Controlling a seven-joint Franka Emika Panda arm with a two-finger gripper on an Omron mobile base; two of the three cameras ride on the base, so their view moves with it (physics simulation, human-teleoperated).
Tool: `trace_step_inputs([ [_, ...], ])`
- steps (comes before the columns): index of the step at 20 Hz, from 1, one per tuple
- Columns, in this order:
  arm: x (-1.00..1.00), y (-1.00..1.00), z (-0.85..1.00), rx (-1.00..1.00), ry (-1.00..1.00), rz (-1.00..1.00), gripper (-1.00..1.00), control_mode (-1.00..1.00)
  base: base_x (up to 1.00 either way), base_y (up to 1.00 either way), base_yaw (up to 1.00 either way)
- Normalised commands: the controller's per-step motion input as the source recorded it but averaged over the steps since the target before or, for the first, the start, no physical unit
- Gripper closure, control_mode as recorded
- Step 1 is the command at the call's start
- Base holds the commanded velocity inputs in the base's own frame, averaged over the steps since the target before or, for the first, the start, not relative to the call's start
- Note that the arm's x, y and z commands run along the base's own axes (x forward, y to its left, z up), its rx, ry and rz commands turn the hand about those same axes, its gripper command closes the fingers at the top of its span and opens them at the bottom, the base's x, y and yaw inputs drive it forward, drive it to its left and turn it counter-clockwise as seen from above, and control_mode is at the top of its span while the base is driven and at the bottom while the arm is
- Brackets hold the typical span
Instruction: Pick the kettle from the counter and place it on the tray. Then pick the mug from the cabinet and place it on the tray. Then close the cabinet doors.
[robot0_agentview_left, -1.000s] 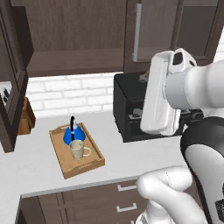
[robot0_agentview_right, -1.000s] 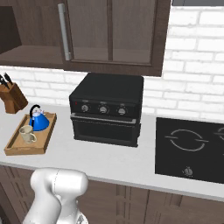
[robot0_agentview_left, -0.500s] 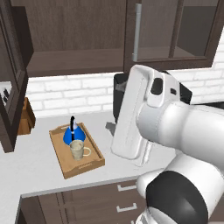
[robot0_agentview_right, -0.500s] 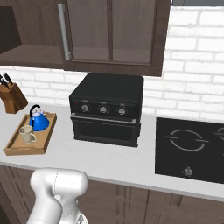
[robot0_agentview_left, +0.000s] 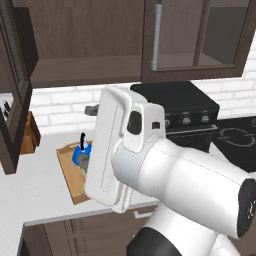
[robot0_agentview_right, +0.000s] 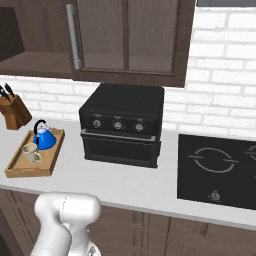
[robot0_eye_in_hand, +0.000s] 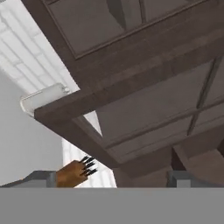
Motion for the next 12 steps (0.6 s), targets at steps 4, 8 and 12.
trace_step_inputs([
  [4,-0.3,0.72,0.16,-0.15,0.0,0.16,-1.0,-1.0,0.0,0.0,0.0],
  [8,-0.29,0.58,0.18,-0.17,0.0,0.17,-1.0,-1.0,0.0,0.0,0.0],
  [12,-0.39,0.5,0.03,-0.2,-0.04,0.16,-1.0,-1.0,0.0,0.0,0.0],
])
